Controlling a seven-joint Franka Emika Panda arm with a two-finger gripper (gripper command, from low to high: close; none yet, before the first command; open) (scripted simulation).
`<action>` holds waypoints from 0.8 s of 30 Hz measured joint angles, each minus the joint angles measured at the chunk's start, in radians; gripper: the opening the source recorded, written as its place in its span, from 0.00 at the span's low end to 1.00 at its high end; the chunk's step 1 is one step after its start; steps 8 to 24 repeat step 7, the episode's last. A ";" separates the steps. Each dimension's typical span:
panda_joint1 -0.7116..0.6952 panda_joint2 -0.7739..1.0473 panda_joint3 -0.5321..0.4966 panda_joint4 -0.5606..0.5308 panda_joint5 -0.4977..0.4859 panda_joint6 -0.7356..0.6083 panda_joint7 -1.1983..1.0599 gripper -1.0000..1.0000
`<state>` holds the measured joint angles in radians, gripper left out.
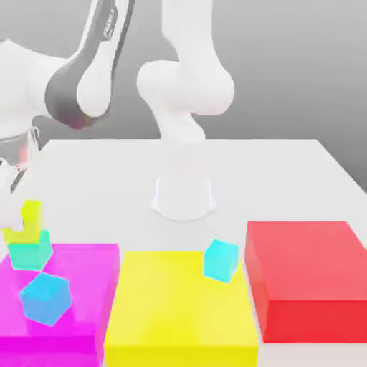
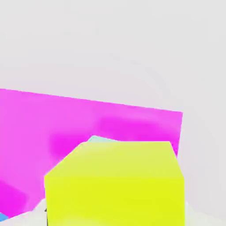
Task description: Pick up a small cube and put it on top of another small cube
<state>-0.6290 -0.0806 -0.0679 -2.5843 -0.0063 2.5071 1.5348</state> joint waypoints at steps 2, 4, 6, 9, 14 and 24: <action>0.000 0.000 0.000 0.000 0.000 0.000 0.000 1.00; 0.000 0.006 0.000 -0.002 -0.002 0.006 0.000 1.00; -0.001 -0.041 0.001 0.014 -0.007 -0.057 0.004 1.00; -0.002 -0.070 0.001 0.024 -0.009 -0.097 0.006 1.00; -0.002 -0.070 0.001 0.024 -0.009 -0.097 0.006 1.00; -0.002 -0.070 0.001 0.024 -0.009 -0.097 0.006 1.00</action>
